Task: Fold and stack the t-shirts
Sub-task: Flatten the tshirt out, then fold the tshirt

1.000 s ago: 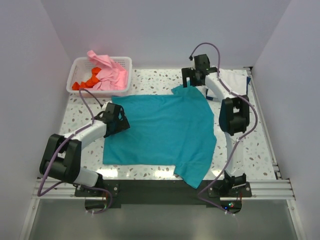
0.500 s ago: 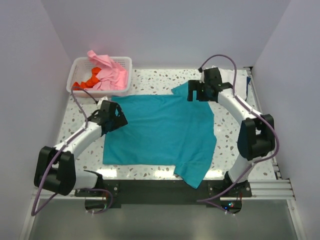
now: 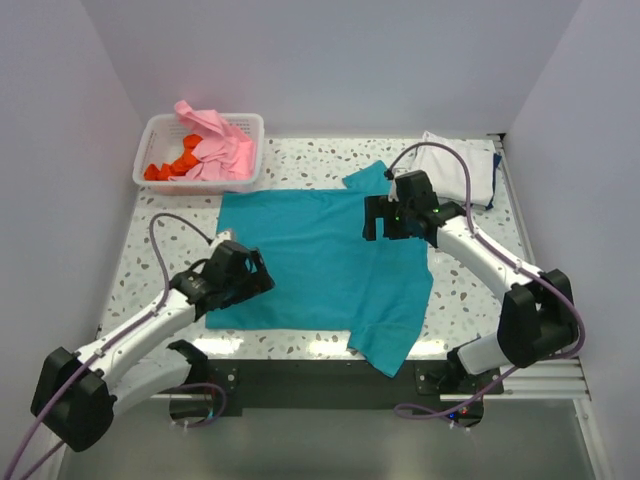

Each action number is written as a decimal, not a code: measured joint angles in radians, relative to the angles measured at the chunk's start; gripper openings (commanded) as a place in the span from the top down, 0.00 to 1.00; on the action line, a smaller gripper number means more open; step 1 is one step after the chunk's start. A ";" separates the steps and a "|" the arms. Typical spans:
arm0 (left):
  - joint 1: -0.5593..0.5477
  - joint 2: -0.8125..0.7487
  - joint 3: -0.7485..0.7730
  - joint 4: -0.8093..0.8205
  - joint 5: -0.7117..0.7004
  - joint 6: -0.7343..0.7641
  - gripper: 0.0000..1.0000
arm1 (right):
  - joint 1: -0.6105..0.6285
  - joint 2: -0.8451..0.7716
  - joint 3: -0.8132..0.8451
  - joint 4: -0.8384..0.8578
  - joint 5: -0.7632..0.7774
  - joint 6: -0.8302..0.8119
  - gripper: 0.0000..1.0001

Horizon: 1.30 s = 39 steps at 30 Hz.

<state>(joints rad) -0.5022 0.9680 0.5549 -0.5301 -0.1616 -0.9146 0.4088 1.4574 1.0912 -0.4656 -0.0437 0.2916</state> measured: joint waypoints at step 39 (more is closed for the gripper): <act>-0.096 0.059 -0.060 -0.399 -0.345 -0.634 0.29 | -0.002 -0.105 -0.083 -0.009 0.090 -0.039 0.01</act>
<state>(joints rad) -0.5980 1.0271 0.4950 -0.9291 -0.5064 -1.5482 0.4065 1.3521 1.0080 -0.4747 0.0467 0.2531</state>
